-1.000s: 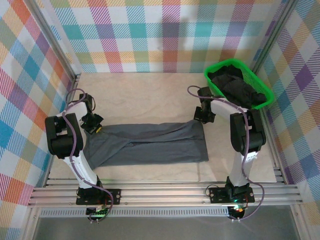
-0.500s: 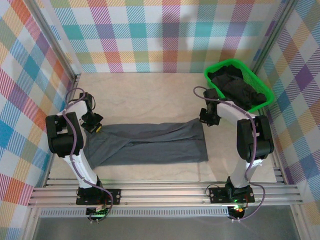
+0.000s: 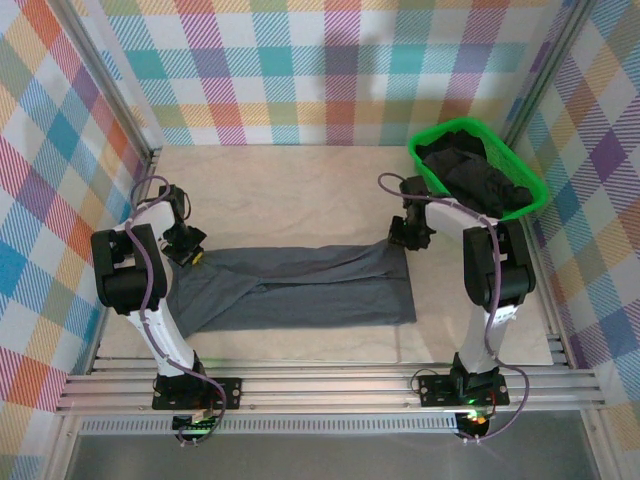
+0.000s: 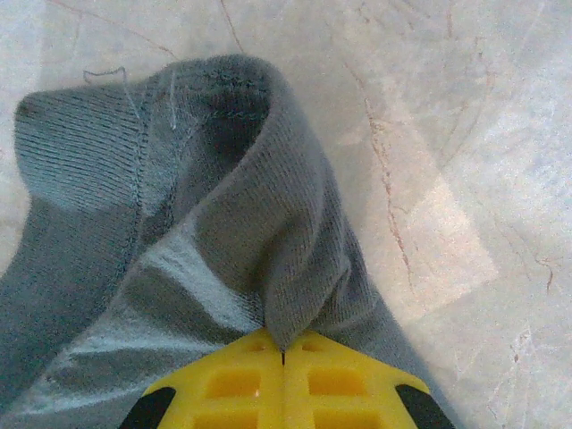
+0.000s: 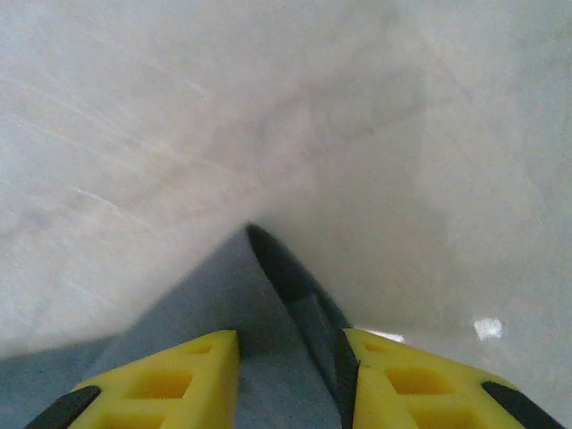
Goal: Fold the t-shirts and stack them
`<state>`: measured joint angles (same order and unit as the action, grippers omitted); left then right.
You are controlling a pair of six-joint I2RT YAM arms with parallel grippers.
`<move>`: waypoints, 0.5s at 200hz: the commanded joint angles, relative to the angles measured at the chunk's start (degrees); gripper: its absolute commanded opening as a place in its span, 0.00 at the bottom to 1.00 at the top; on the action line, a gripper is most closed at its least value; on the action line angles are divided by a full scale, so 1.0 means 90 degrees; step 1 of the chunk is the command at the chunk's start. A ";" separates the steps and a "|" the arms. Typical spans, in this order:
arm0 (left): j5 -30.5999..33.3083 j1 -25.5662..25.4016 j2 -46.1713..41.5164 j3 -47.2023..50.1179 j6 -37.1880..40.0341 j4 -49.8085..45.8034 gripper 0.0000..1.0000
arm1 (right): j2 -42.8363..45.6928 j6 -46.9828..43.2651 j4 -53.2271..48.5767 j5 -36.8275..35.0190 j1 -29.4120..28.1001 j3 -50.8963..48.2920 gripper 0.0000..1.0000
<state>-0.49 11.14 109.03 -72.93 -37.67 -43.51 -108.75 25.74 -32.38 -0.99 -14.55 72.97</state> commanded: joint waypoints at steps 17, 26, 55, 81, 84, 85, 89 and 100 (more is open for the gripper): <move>0.0086 0.0090 0.0209 0.0009 0.0030 -0.0010 0.00 | -0.0257 -0.0274 -0.0112 -0.0025 0.0011 0.0488 0.37; 0.0084 0.0091 0.0209 0.0003 0.0041 -0.0010 0.00 | -0.0328 -0.0281 -0.0160 -0.0041 0.0005 0.0570 0.37; 0.0060 0.0087 0.0240 -0.0022 0.0028 -0.0010 0.00 | -0.0618 -0.0313 -0.0333 -0.0029 0.0005 0.0711 0.33; 0.0046 0.0091 0.0254 -0.0060 0.0031 -0.0019 0.00 | -0.0777 -0.0311 -0.0282 -0.0007 -0.0001 0.0673 0.30; 0.0054 0.0085 0.0263 -0.0067 0.0042 -0.0019 0.00 | -0.0785 -0.0306 -0.0280 -0.0007 0.0003 0.0672 0.30; 0.0054 0.0088 0.0260 -0.0069 0.0039 -0.0024 0.00 | -0.0787 -0.0303 -0.0275 -0.0007 0.0004 0.0672 0.29; 0.0050 0.0090 0.0258 -0.0071 0.0044 -0.0029 0.00 | -0.0792 -0.0301 -0.0261 -0.0007 -0.0004 0.0679 0.28; 0.0055 0.0090 0.0268 -0.0087 0.0044 -0.0038 0.00 | -0.0807 -0.0277 -0.0260 -0.0026 0.0012 0.0672 0.21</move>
<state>-0.51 11.14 109.14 -73.03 -37.67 -43.57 -114.76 23.73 -33.19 -1.15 -14.55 78.52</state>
